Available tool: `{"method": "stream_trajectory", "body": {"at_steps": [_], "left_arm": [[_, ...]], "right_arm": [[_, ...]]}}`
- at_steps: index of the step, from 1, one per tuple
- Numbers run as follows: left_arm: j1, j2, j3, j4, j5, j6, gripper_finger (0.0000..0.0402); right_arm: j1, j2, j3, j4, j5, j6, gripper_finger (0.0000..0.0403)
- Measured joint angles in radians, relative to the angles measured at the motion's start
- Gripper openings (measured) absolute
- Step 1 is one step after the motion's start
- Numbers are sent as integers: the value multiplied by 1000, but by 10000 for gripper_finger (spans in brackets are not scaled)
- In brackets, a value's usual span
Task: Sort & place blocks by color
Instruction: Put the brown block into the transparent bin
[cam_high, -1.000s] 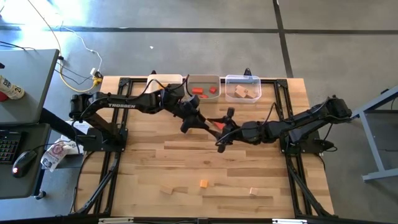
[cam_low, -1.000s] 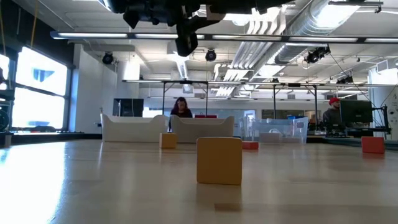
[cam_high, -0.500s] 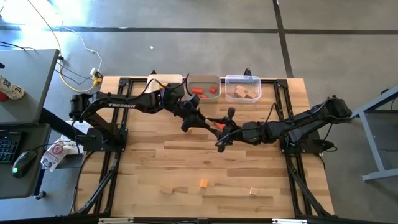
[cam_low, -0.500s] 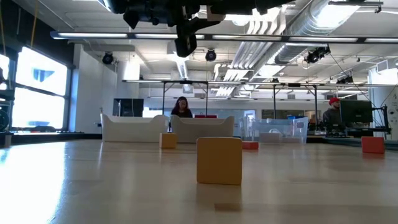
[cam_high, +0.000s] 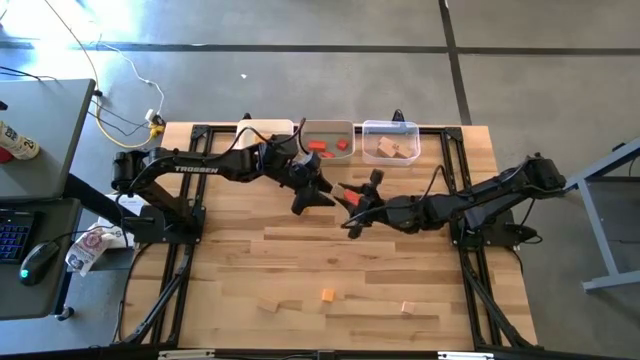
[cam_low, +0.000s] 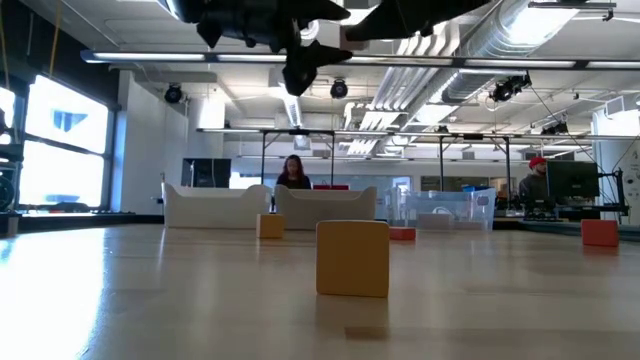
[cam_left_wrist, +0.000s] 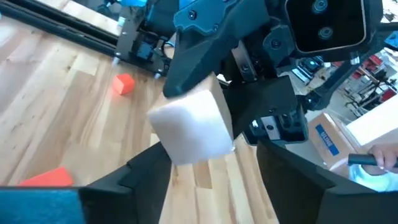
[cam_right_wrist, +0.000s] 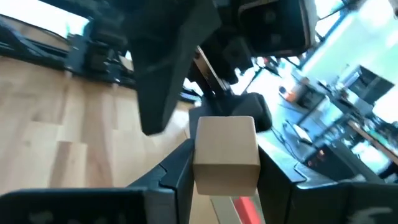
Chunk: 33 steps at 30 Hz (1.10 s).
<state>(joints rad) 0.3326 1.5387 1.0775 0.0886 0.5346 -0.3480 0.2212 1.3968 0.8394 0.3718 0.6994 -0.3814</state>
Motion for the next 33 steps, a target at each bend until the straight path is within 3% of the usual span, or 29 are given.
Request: {"method": "stream_trajectory", "body": {"at_steps": [8, 21, 30, 33], "left_arm": [[60, 0, 0, -91, 11, 57, 237], [120, 0, 0, -423, -6, 280, 235], [94, 0, 0, -579, -264, 326, 234], [80, 0, 0, -617, -299, 326, 234]], "right_arm": [[-73, 0, 1, -85, 8, 84, 112], [-272, 0, 0, -170, 41, 277, 113], [-423, 0, 0, -295, 31, 455, 114], [-473, 0, 0, -362, 23, 519, 114]]}}
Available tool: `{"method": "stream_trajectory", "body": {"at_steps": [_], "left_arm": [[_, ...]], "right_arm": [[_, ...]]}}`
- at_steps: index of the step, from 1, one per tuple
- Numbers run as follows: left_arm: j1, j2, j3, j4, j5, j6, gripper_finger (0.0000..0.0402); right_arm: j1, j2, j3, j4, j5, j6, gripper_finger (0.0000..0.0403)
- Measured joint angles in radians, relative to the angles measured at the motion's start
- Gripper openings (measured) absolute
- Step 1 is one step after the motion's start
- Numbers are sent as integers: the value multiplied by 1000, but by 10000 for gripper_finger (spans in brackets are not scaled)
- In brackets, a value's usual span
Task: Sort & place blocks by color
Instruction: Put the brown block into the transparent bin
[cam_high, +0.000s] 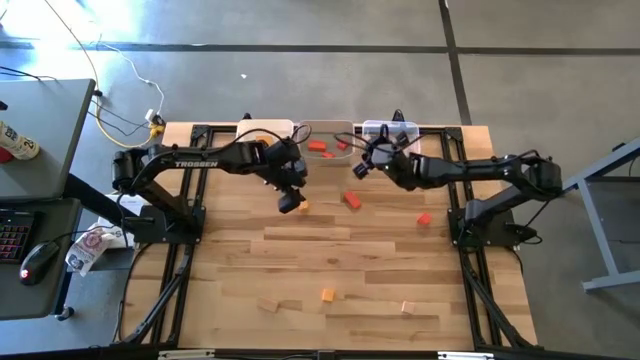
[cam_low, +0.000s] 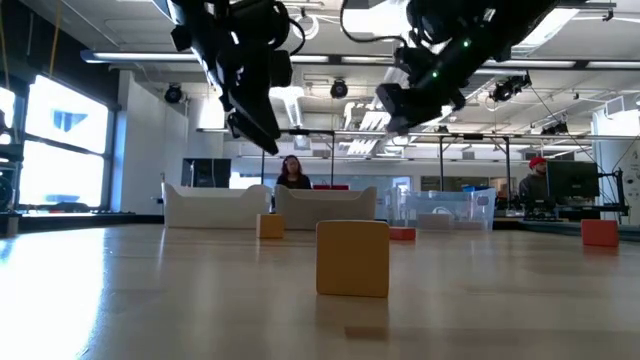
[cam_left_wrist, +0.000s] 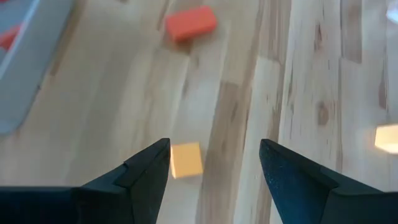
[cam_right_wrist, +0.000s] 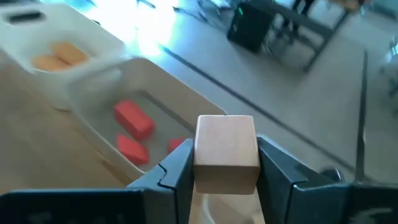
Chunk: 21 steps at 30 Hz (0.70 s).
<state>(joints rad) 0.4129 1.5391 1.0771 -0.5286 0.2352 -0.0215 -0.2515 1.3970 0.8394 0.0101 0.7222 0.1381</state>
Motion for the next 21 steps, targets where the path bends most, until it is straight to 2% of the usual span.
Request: {"method": "stream_trajectory", "body": {"at_steps": [8, 17, 21], "left_arm": [[-49, 0, 0, -54, -16, 33, 234], [-123, 0, 0, -111, -17, 26, 234], [-160, 0, 0, -159, -70, 17, 234]], "right_arm": [[-143, 0, 0, -151, -86, 173, 115], [-288, 0, 0, -273, -255, 334, 115], [-338, 0, -1, -339, -306, 383, 115]]}}
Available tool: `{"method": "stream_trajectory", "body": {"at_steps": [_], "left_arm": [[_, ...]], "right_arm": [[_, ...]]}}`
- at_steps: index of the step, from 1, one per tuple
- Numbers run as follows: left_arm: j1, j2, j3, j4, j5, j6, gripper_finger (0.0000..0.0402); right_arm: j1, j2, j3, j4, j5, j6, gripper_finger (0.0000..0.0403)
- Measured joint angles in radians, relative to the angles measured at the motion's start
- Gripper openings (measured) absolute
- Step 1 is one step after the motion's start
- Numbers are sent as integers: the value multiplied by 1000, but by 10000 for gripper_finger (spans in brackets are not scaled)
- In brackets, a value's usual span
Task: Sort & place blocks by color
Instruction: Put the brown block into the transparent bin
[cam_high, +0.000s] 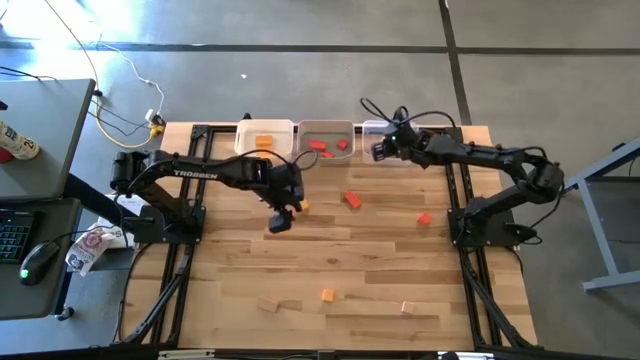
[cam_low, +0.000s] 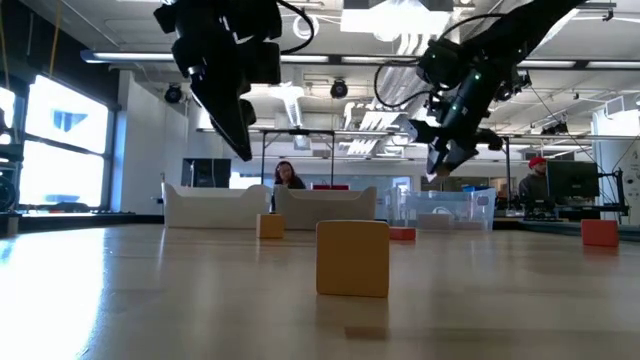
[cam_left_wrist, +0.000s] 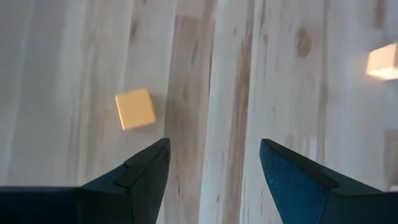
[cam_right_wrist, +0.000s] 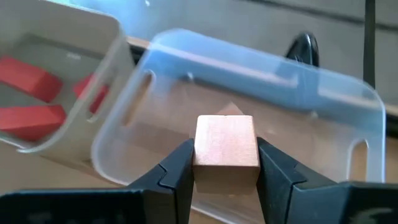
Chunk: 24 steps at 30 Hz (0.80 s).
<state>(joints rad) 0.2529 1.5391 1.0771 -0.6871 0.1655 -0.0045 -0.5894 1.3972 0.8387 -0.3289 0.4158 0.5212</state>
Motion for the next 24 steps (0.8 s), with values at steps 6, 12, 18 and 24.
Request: {"method": "stream_trajectory", "body": {"at_steps": [6, 12, 18, 24], "left_arm": [[-46, 0, 0, -63, -109, -25, 234], [-80, 0, 0, -93, -159, -56, 234], [-114, 0, 0, -111, -159, -71, 234], [-146, 0, 0, -111, -159, -74, 234]], "right_arm": [[-66, 0, 0, -73, -39, 21, 115], [-108, 0, 0, -86, -52, -3, 115], [-112, 0, 0, -86, -44, -50, 132], [-111, 0, 0, -86, -35, -50, 188]]}}
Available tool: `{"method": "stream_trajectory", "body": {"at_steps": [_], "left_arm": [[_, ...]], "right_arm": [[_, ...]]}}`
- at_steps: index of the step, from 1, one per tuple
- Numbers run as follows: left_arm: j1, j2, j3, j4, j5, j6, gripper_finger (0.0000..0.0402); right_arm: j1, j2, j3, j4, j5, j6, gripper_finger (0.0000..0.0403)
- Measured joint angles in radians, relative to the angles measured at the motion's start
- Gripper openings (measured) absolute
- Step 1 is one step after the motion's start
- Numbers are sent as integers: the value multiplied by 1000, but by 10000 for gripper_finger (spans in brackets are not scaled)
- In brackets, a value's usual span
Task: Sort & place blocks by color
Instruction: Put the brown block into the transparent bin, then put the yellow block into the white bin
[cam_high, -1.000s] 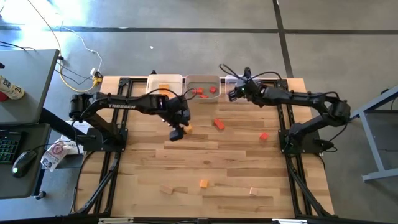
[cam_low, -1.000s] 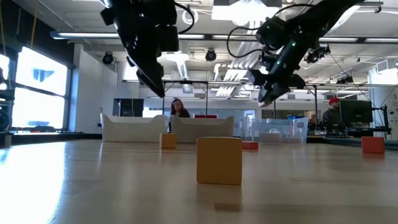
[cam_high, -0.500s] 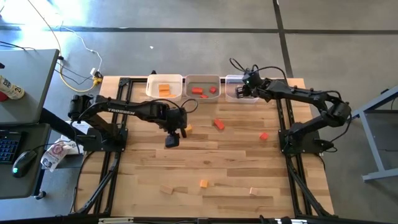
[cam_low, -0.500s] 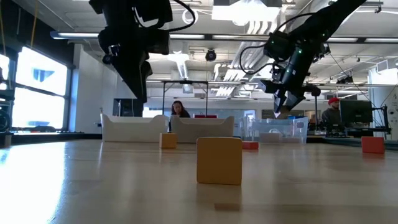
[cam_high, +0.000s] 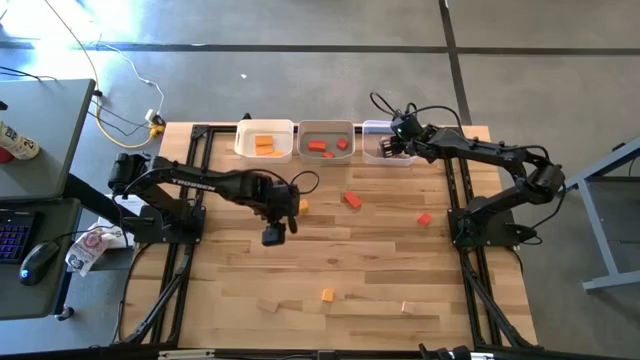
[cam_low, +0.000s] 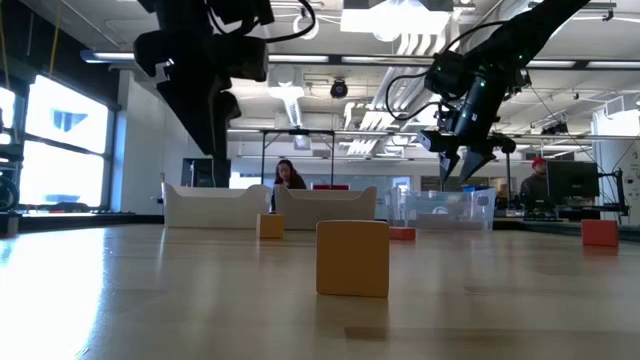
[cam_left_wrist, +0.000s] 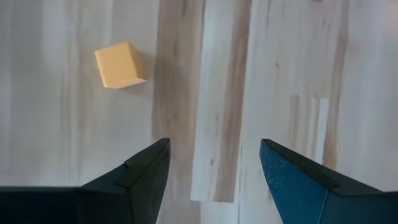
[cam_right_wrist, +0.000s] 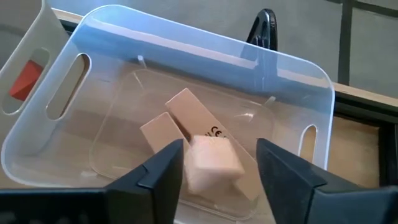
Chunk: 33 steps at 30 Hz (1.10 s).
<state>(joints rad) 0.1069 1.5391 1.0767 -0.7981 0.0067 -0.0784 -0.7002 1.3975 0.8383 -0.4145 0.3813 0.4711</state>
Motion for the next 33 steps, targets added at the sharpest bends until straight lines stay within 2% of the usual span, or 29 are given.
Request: {"method": "stream_trajectory", "body": {"at_steps": [3, 9, 16, 24, 33], "left_arm": [[-14, 0, 0, -9, 0, -1, 234], [-28, 0, 0, -22, 0, 1, 234], [-21, -7, 0, -59, 0, 10, 234], [-20, -56, -16, -53, 1, 4, 234], [-21, -200, -184, 55, 11, -79, 234]], "right_arm": [[0, 0, 0, -1, -7, 15, 204], [13, 0, 0, 12, -49, 19, 208], [103, -27, 0, 16, -52, 19, 209], [281, -86, 0, 18, -59, 54, 209], [540, -106, 0, 95, -60, 98, 209]]}}
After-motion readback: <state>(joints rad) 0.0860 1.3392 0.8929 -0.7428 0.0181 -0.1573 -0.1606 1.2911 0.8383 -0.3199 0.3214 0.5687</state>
